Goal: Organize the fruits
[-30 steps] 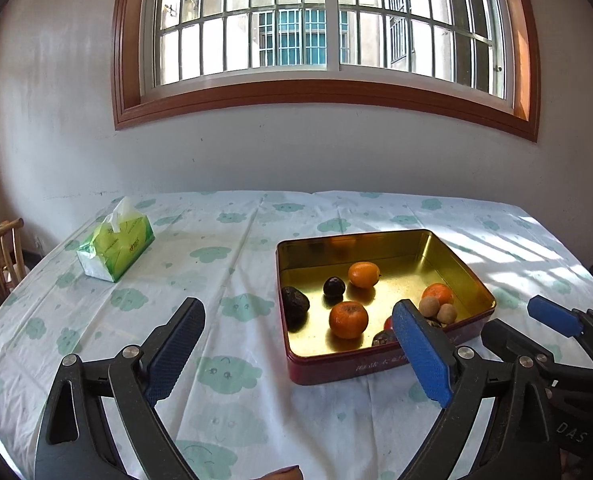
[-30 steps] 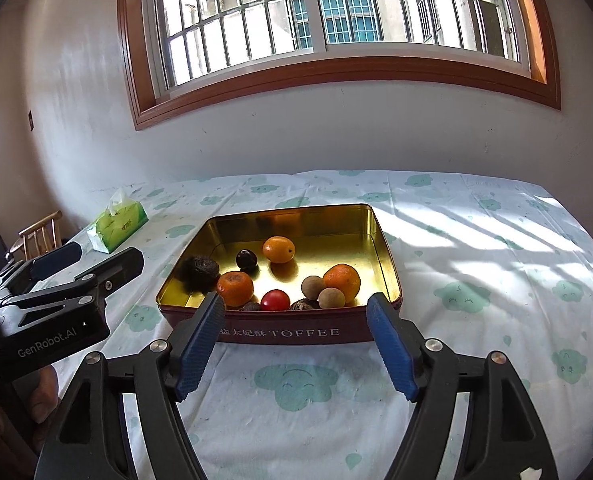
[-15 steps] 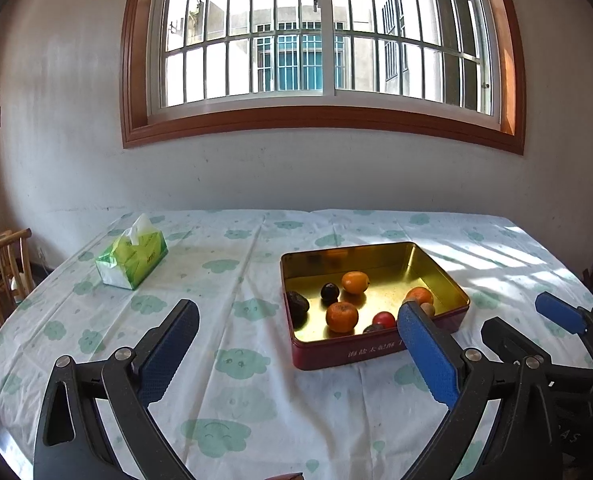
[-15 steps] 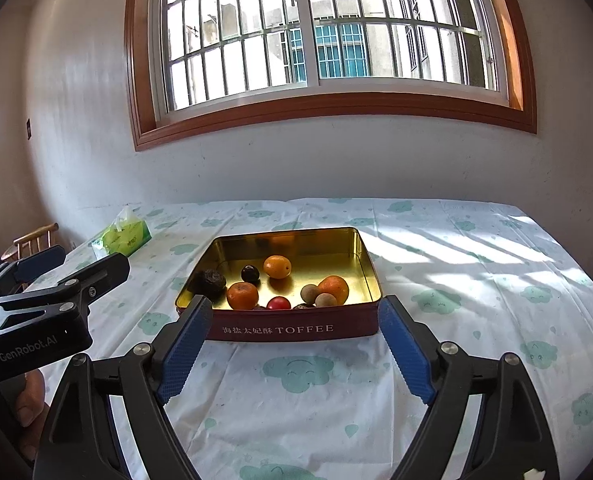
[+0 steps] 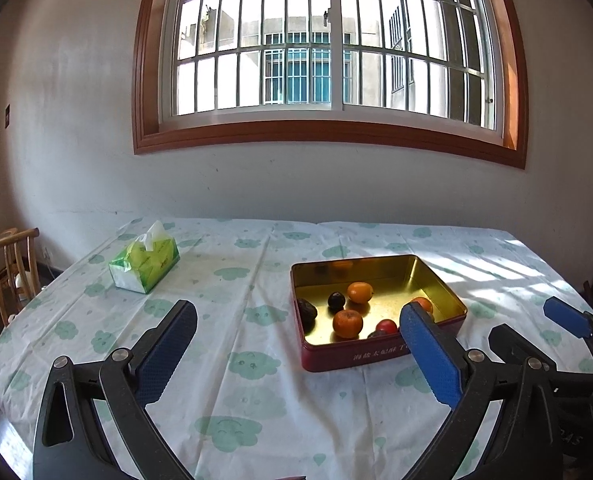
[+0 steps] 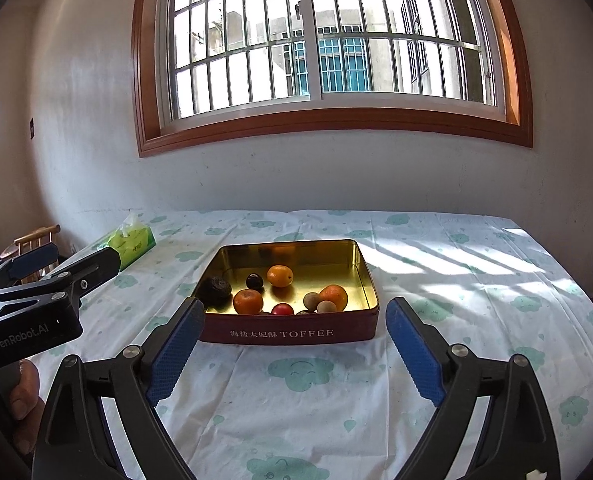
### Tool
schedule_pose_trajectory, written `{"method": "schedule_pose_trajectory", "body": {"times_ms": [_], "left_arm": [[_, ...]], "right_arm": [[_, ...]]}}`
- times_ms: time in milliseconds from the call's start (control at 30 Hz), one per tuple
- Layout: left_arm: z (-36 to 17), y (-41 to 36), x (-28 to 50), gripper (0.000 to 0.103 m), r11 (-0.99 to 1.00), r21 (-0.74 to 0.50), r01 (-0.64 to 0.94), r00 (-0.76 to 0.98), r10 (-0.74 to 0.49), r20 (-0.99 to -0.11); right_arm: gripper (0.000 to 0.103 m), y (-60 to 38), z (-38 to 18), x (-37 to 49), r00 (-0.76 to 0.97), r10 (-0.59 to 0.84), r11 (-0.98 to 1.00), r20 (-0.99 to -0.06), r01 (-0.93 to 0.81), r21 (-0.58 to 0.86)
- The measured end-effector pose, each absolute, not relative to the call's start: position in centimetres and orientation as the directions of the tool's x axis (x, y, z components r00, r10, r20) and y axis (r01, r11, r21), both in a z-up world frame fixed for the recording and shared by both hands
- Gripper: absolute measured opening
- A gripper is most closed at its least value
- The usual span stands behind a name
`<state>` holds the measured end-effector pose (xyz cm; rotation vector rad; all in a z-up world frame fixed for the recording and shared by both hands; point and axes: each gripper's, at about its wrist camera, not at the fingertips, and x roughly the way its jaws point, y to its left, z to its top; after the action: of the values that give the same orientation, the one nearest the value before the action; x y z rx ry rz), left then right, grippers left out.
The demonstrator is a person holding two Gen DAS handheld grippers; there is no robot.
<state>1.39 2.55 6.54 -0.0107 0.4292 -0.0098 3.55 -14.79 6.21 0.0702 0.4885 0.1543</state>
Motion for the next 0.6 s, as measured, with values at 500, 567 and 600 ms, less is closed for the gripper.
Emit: {"method": "schedule_pose_trajectory", "body": {"times_ms": [500,567,600], "left_arm": [[7.05,2.79,0.88,0.101,1.000,-0.004,-0.008,0.917,0.005,-0.399],[7.09,2.82,0.87,0.101,1.000,-0.005,-0.011,0.917,0.008,-0.399],[7.11,2.87,0.86,0.101,1.000,-0.006,-0.011,0.917,0.007,-0.399]], "right_arm": [[0.094,-14.32,6.46,3.38,0.873,0.165,0.986,-0.458,-0.137,0.094],[0.094,-14.28,6.46,3.42,0.873,0.167,0.986,-0.459,-0.139,0.095],[0.094,-14.29,6.47,3.40,0.873,0.166,0.986,-0.458,-0.138,0.094]]}}
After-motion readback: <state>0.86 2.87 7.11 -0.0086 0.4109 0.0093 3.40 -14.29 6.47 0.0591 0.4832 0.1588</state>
